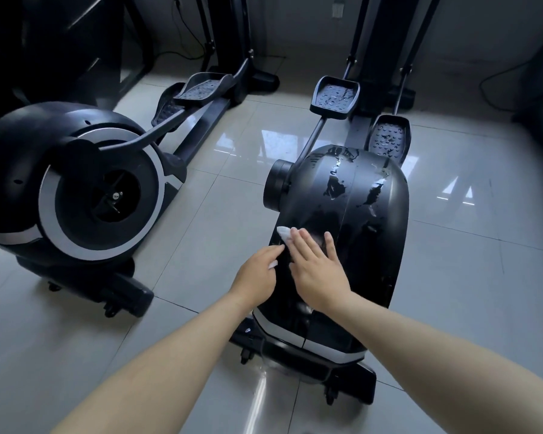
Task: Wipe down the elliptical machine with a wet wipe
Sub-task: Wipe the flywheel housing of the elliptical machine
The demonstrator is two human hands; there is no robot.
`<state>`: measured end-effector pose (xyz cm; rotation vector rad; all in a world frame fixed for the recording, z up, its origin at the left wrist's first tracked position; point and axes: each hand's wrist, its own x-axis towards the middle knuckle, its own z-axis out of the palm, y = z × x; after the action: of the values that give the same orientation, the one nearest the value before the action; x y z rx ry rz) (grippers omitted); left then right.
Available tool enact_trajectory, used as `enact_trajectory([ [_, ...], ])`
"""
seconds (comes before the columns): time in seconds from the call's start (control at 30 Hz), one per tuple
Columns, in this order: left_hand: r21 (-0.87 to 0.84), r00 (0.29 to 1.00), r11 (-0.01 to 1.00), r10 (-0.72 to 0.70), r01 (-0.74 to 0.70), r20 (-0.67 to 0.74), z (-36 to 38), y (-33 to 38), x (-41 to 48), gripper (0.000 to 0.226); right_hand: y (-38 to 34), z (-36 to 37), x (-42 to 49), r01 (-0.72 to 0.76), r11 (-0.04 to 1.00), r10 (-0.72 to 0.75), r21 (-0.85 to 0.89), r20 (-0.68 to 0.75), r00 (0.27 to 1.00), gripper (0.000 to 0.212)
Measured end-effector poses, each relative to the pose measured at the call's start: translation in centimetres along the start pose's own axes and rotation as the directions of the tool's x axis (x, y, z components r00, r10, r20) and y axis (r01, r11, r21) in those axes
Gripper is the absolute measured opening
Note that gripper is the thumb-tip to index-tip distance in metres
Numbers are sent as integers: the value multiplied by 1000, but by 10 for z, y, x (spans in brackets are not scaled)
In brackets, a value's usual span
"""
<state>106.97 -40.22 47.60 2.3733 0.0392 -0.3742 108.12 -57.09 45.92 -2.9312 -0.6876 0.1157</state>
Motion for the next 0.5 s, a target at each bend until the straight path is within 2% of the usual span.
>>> enact_trajectory([
  [0.1,-48,998,997,-51,52,36,-5,-1,7,58,13,-14,27,64,994,-63,-90,12,998,60],
  [0.23,-132,995,988,-80,87,52,0,1,8,65,14,-32,70,-88,995,89,-46,5,996,58],
  [0.27,-142,994,985,-88,95,59,1,-1,8,66,10,-31,73,-87,995,88,-43,13,996,59],
  [0.4,-139,998,989,-42,50,55,-1,-8,9,67,-7,-17,56,125,989,-119,-83,76,990,59],
  [0.5,-138,997,990,-27,36,71,-4,-12,12,67,-5,-19,57,211,976,-203,-55,116,972,51],
])
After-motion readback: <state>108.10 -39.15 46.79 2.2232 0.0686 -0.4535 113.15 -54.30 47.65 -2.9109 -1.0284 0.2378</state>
